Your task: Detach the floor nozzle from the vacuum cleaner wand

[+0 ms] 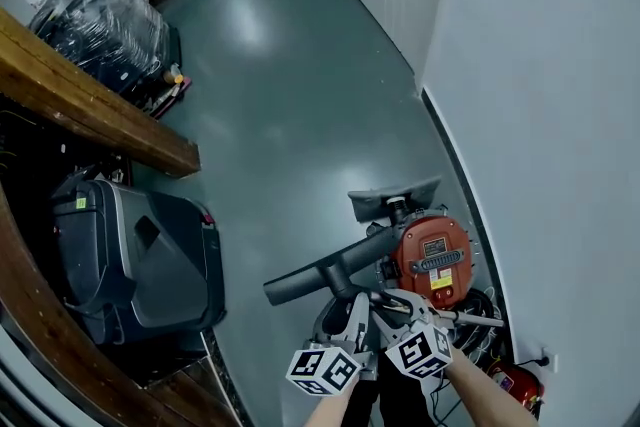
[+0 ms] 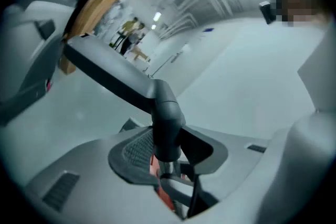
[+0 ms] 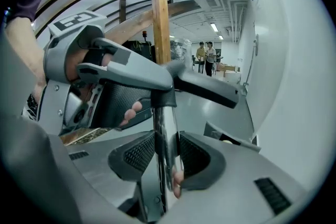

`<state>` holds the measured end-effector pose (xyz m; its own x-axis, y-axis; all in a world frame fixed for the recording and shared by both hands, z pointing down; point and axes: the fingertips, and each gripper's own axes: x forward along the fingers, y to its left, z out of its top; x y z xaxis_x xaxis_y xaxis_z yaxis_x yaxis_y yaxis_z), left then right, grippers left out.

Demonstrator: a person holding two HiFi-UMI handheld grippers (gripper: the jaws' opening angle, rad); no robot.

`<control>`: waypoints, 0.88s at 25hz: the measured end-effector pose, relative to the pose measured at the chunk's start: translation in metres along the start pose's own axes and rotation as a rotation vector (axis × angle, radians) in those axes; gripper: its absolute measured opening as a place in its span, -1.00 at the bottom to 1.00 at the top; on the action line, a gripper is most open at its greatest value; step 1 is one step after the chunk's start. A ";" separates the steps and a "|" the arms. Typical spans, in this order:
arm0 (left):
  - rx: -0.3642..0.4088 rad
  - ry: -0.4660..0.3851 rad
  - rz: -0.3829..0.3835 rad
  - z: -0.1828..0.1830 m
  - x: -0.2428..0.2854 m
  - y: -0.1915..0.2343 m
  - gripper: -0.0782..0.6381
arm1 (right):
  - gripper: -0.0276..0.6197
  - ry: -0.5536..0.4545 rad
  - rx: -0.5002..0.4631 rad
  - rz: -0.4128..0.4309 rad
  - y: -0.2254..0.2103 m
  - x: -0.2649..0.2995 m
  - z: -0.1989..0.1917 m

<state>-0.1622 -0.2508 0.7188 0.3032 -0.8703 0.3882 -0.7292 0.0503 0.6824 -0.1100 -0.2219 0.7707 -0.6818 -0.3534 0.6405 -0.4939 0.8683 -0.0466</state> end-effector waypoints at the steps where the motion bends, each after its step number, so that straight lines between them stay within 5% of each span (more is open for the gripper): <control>1: 0.041 -0.026 0.010 0.012 -0.003 0.002 -0.34 | -0.44 0.000 0.006 -0.008 -0.003 -0.001 -0.001; 6: 0.090 -0.074 -0.016 0.081 -0.006 0.016 -0.34 | -0.44 0.008 0.020 -0.020 -0.014 0.002 -0.003; 14: 0.177 -0.065 0.002 0.094 -0.033 0.016 -0.34 | -0.44 0.019 0.070 -0.017 -0.016 -0.001 0.004; 22: 0.415 -0.032 0.008 0.118 -0.065 -0.032 -0.34 | -0.44 -0.141 0.210 -0.048 -0.021 -0.046 0.076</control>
<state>-0.2305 -0.2540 0.5987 0.2822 -0.8859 0.3682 -0.9186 -0.1390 0.3698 -0.1095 -0.2502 0.6840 -0.7165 -0.4500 0.5330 -0.6183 0.7635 -0.1865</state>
